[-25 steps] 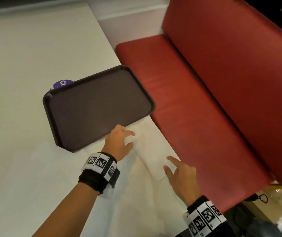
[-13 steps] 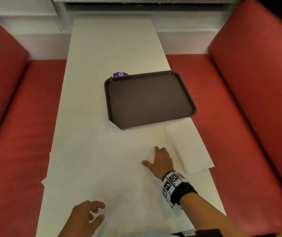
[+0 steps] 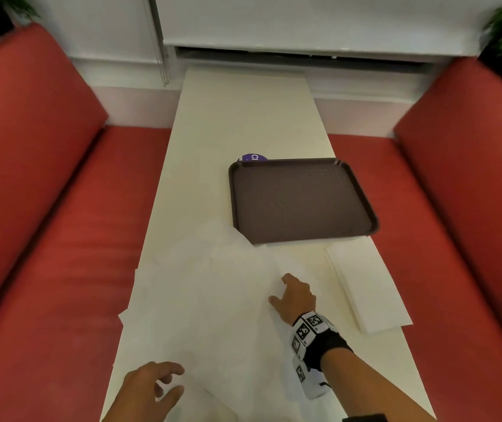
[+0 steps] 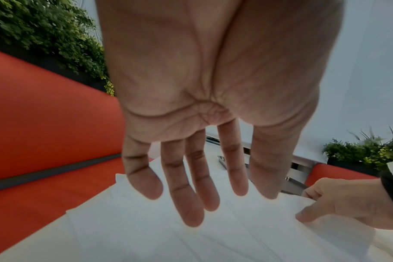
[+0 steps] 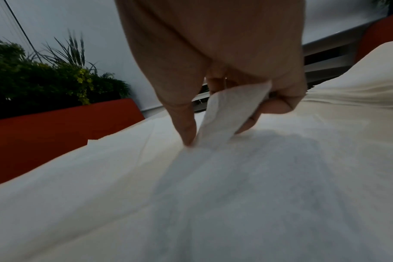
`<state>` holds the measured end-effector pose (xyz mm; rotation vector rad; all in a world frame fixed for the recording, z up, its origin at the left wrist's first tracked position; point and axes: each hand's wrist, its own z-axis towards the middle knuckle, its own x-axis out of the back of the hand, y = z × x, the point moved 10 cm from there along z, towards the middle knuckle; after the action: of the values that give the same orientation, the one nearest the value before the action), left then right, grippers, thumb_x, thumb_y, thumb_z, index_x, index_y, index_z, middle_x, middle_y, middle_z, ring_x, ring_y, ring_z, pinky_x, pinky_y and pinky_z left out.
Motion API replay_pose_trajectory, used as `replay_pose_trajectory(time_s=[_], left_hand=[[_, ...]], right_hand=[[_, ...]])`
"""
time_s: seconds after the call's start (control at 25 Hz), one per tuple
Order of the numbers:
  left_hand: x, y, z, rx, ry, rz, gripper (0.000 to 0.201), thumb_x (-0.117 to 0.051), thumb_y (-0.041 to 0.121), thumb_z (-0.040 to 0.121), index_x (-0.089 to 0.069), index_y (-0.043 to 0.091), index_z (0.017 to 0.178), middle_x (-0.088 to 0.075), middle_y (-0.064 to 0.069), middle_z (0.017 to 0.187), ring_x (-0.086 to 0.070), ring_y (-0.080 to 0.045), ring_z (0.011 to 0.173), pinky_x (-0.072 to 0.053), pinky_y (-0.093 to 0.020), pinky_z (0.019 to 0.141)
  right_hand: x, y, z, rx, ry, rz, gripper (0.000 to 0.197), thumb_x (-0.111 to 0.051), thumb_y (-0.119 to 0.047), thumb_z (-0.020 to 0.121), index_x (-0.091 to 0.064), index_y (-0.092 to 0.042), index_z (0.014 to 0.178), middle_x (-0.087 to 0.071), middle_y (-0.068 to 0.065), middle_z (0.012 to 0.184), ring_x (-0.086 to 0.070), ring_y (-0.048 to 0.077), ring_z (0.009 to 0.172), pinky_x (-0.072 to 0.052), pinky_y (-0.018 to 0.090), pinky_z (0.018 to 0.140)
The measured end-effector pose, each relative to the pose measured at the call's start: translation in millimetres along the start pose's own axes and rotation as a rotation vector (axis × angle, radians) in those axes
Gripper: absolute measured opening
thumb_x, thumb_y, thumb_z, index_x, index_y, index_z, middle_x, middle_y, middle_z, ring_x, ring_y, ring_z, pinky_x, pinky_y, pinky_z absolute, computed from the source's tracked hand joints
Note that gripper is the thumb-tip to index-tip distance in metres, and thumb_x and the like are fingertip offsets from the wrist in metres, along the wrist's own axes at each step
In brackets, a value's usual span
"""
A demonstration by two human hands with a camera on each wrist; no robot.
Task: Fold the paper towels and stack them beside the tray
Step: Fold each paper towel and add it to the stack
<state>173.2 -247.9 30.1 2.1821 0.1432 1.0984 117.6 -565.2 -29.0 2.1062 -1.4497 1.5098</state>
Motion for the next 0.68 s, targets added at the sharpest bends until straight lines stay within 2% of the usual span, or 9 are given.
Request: replay_pose_trajectory(time_s=[0.12,0.24,0.32,0.36,0.4,0.48,0.52,0.6,0.68], left_hand=[[6,3,3,-0.007,-0.006,-0.03,0.07,-0.08,0.023,0.068,-0.042,0.081,0.068,-0.064,0.007,0.074,-0.058,0.009,0.074,-0.043,-0.003,0.061],[8,20,12,0.02,-0.012,-0.142,0.053,-0.08,0.023,0.069,-0.055,0.069,0.071,-0.067,0.004,0.072,-0.063,0.003,0.067,-0.047,-0.008,0.062],[16,40,21,0.033,0.035,-0.327,0.032,-0.083,0.035,0.063,-0.066,0.054,0.081,-0.07,0.002,0.081,-0.068,-0.005,0.077,-0.053,-0.023,0.077],[19,48,29,0.05,0.051,-0.438,0.042,-0.085,0.048,0.052,-0.066,0.048,0.09,-0.07,0.002,0.089,-0.067,-0.01,0.087,-0.052,-0.031,0.084],[20,57,38,0.069,0.041,-0.541,0.069,-0.082,0.064,0.039,-0.063,0.042,0.102,-0.068,0.0,0.098,-0.064,-0.013,0.097,-0.05,-0.036,0.09],[11,80,59,0.127,-0.047,-0.805,0.106,-0.074,0.078,0.026,-0.054,0.033,0.12,-0.061,-0.007,0.112,-0.058,-0.021,0.109,-0.045,-0.043,0.095],[1,92,66,0.17,-0.136,-0.959,0.107,-0.072,0.079,0.033,-0.052,0.028,0.125,-0.06,-0.011,0.116,-0.056,-0.026,0.111,-0.044,-0.047,0.095],[-8,130,72,0.175,-0.296,-1.213,0.09,-0.066,0.072,0.056,-0.053,0.016,0.125,-0.062,-0.018,0.118,-0.056,-0.034,0.111,-0.042,-0.053,0.097],[-9,162,75,0.081,-0.417,-1.306,0.085,-0.079,0.058,0.054,-0.058,0.011,0.122,-0.064,-0.019,0.117,-0.057,-0.037,0.111,-0.041,-0.054,0.1]], right_hand=[[27,-21,-4,0.087,0.153,0.258,0.03,-0.058,-0.029,0.092,-0.058,-0.005,0.111,-0.064,0.011,0.114,-0.054,0.029,0.105,-0.039,0.026,0.083],[70,-51,-19,0.209,0.209,0.43,0.019,-0.054,-0.026,0.094,-0.06,-0.008,0.096,-0.065,0.004,0.096,-0.054,0.021,0.089,-0.034,0.017,0.057],[107,-76,-42,0.349,0.25,0.482,0.015,-0.053,-0.026,0.095,-0.054,-0.014,0.085,-0.061,-0.005,0.082,-0.055,0.01,0.08,-0.036,0.011,0.055],[125,-89,-57,0.429,0.262,0.494,0.017,-0.054,-0.024,0.094,-0.049,-0.017,0.08,-0.055,-0.008,0.075,-0.051,0.003,0.072,-0.037,0.012,0.055],[141,-99,-72,0.508,0.258,0.529,0.019,-0.054,-0.021,0.094,-0.047,-0.017,0.077,-0.051,-0.008,0.072,-0.048,0.003,0.067,-0.039,0.014,0.057],[167,-111,-98,0.63,0.201,0.695,0.012,-0.053,-0.016,0.095,-0.054,-0.011,0.084,-0.058,0.002,0.078,-0.055,0.012,0.072,-0.047,0.025,0.065],[176,-112,-107,0.651,0.152,0.8,0.009,-0.053,-0.015,0.095,-0.058,-0.009,0.092,-0.063,0.005,0.086,-0.06,0.017,0.079,-0.05,0.029,0.07],[185,-103,-113,0.618,0.046,1.014,0.015,-0.051,-0.017,0.092,-0.061,-0.009,0.1,-0.068,0.004,0.095,-0.064,0.017,0.086,-0.053,0.029,0.072],[189,-86,-112,0.552,-0.002,1.127,0.02,-0.051,-0.019,0.088,-0.064,-0.012,0.102,-0.071,0.006,0.1,-0.066,0.019,0.088,-0.053,0.028,0.072]])
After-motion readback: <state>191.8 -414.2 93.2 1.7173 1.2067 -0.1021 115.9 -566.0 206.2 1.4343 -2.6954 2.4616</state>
